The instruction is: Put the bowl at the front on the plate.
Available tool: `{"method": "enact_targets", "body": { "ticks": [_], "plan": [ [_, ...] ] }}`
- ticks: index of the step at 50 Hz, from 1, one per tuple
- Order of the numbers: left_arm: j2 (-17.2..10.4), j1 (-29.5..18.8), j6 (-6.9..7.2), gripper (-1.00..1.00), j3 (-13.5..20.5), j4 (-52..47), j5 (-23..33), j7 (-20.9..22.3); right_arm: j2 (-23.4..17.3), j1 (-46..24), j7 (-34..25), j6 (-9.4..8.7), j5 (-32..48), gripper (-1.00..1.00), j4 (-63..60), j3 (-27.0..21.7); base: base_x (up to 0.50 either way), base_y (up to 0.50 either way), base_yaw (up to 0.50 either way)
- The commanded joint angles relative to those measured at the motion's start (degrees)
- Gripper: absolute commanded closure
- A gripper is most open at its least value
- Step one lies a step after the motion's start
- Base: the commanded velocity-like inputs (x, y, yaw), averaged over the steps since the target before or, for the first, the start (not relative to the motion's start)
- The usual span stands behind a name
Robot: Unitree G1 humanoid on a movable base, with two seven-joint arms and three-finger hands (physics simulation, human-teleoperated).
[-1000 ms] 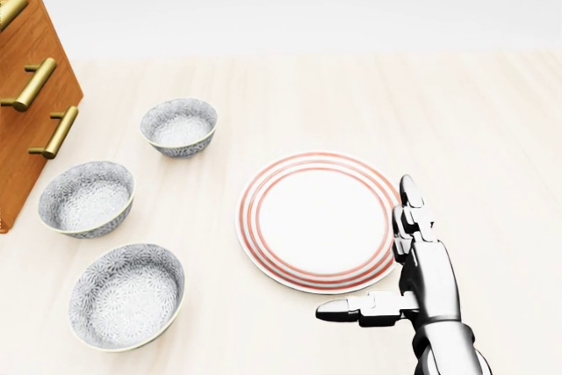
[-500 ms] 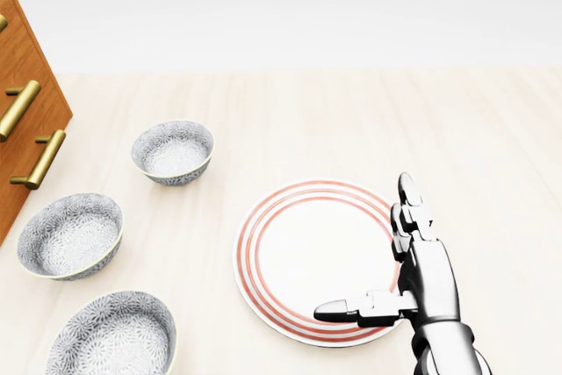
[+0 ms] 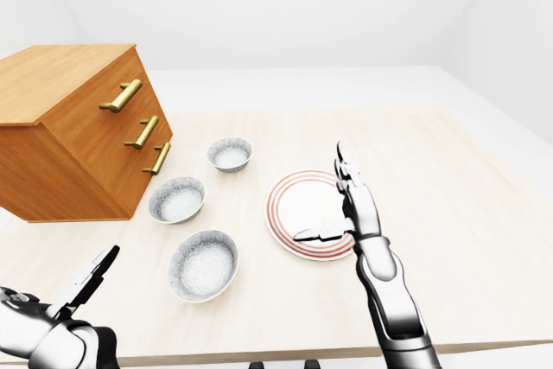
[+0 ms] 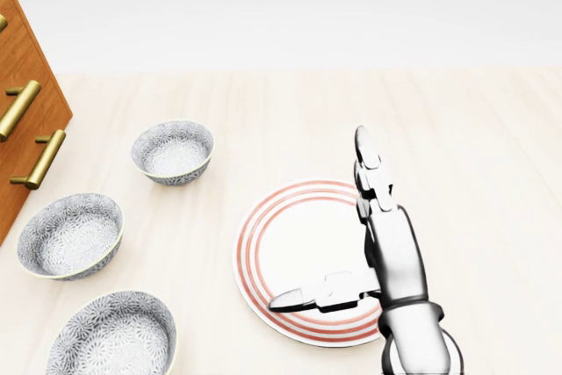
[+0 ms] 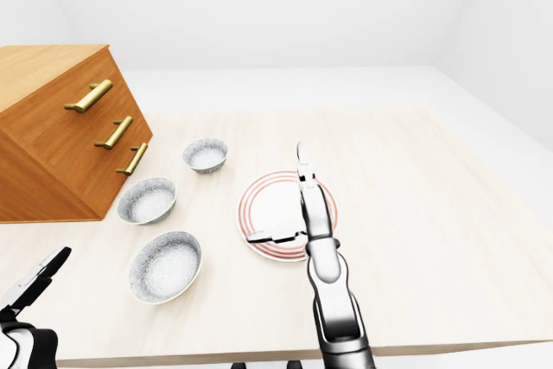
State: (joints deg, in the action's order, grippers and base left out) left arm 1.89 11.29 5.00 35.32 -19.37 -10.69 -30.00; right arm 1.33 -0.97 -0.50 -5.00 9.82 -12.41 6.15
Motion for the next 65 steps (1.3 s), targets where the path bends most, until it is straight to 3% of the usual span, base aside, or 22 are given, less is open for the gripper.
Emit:
{"method": "enact_targets", "body": {
  "ticks": [1, 5, 12, 23, 36, 39, 47, 56, 65],
  "plan": [
    [0.1, 0.1, 0.0, -1.0, 0.1, -0.1, -0.2, 0.0, 2.0, -5.0, 0.2, 0.0, 8.1, -1.0, -7.6, 5.4, 0.0, 0.0, 0.0],
    [0.1, 0.1, 0.0, -1.0, 0.1, -0.2, -0.3, 0.0, 2.2, -6.9, -0.5, 0.0, 11.6, -1.0, -8.9, 6.4, 0.0, 0.0, 0.0],
    [0.1, 0.1, 0.0, -1.0, 0.1, -0.3, -0.4, 0.0, 3.1, -12.1, -4.0, 0.0, 30.5, -1.0, -9.6, 10.1, 0.0, 0.0, 0.0],
    [-0.4, -0.5, 0.0, -1.0, 0.5, -0.7, -1.2, 0.0, 6.9, -16.4, -9.4, 0.0, 52.8, -1.0, -7.4, 10.1, 0.0, 0.0, 0.0],
    [-0.5, -0.5, 0.0, -1.0, -0.2, 0.8, -0.7, 0.0, 10.3, -18.6, -12.0, 0.0, 69.2, -1.0, -4.7, 9.5, 0.0, 0.0, 0.0],
    [-0.5, -0.4, 0.0, -1.0, -0.2, 0.8, -0.8, 0.0, 10.6, -18.3, -12.4, 0.0, 69.8, -1.0, -4.5, 9.0, 0.0, 0.0, 0.0],
    [-0.2, 0.1, 0.0, -1.0, 0.2, -0.2, -1.0, 0.0, 11.2, -18.2, -16.4, 0.0, 84.9, -1.0, -2.2, 9.9, 0.0, 0.0, 0.0],
    [0.0, 0.1, 0.0, -1.0, 0.7, -1.3, -1.5, 0.0, 12.5, -18.2, -20.8, 0.0, 94.2, -1.0, 0.0, 10.1, 0.0, 0.0, 0.0],
    [-0.2, -0.4, 0.0, -1.0, 0.7, -0.9, -2.0, 0.0, 13.3, -16.9, -21.8, 0.0, 98.1, -1.0, 0.5, 11.0, 0.0, 0.0, 0.0]
  ]
}}
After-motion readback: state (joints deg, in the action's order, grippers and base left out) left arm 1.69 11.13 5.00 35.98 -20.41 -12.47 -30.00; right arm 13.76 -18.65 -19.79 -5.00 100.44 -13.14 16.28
